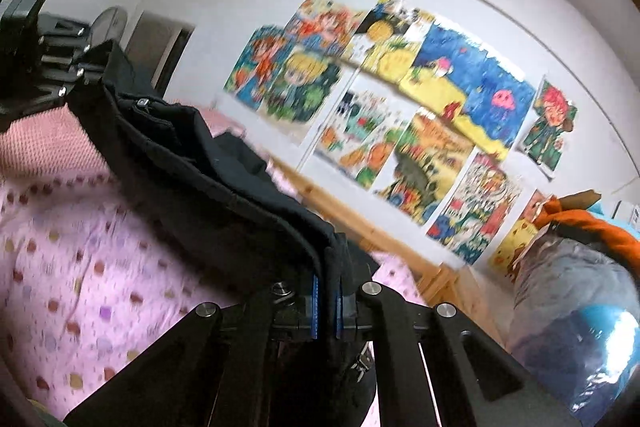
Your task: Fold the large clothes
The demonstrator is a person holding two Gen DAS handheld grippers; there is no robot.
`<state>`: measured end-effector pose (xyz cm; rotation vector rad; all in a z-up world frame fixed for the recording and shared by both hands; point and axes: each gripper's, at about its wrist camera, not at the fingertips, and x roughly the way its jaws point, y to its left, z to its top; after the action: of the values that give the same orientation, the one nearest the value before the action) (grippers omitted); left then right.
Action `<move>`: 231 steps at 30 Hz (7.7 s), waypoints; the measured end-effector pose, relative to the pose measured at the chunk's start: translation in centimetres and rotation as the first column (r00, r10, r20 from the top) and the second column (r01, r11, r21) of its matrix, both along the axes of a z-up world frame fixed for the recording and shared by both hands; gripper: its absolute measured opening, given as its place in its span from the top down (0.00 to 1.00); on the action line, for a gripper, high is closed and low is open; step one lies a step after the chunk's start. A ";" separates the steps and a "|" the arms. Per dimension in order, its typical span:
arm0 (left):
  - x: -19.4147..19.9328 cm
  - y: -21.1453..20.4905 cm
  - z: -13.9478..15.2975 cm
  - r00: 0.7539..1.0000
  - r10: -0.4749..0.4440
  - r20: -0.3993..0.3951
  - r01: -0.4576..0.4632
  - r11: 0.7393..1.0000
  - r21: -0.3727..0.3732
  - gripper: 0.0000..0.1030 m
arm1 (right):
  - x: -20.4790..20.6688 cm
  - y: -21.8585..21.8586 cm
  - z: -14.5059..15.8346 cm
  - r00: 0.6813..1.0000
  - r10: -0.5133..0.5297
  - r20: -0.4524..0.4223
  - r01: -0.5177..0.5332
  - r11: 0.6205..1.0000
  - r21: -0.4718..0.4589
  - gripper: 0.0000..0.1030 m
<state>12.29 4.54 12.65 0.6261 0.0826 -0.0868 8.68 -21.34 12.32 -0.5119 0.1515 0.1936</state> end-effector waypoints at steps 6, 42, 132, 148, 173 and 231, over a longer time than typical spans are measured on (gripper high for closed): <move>5.2 -0.1 2.6 0.999 0.023 -0.042 -0.027 0.995 -0.098 0.93 | 4.1 -0.2 3.1 1.000 -0.027 0.008 0.027 0.998 0.064 0.95; 34.1 -0.2 -5.2 0.957 0.202 -0.206 -0.258 0.920 -0.295 0.93 | 36.6 2.1 -6.4 0.988 -0.132 -0.074 0.146 0.961 0.234 0.95; 40.8 5.7 -13.4 0.871 0.062 -0.487 -0.343 0.787 -0.513 0.00 | 49.0 -3.0 -21.6 0.835 0.076 -0.545 0.277 0.798 0.536 0.01; 33.8 12.6 -12.0 0.813 0.183 -0.553 -0.459 0.785 -0.416 0.00 | 41.5 -11.3 -17.6 0.822 -0.065 -0.566 0.377 0.807 0.455 0.02; 35.1 14.1 -17.6 0.672 -0.308 -0.673 -0.367 0.651 -0.665 0.00 | 44.2 -14.0 -26.0 0.597 0.431 -0.677 0.226 0.719 0.657 0.01; 36.1 8.9 -17.3 0.650 -0.200 -0.734 -0.509 0.603 -0.615 0.13 | 42.1 -10.8 -22.6 0.548 0.399 -0.735 0.328 0.706 0.628 0.30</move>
<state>48.34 13.39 -4.68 -0.3942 0.8973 -0.1776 50.75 -32.11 -10.32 0.4497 1.0069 0.5227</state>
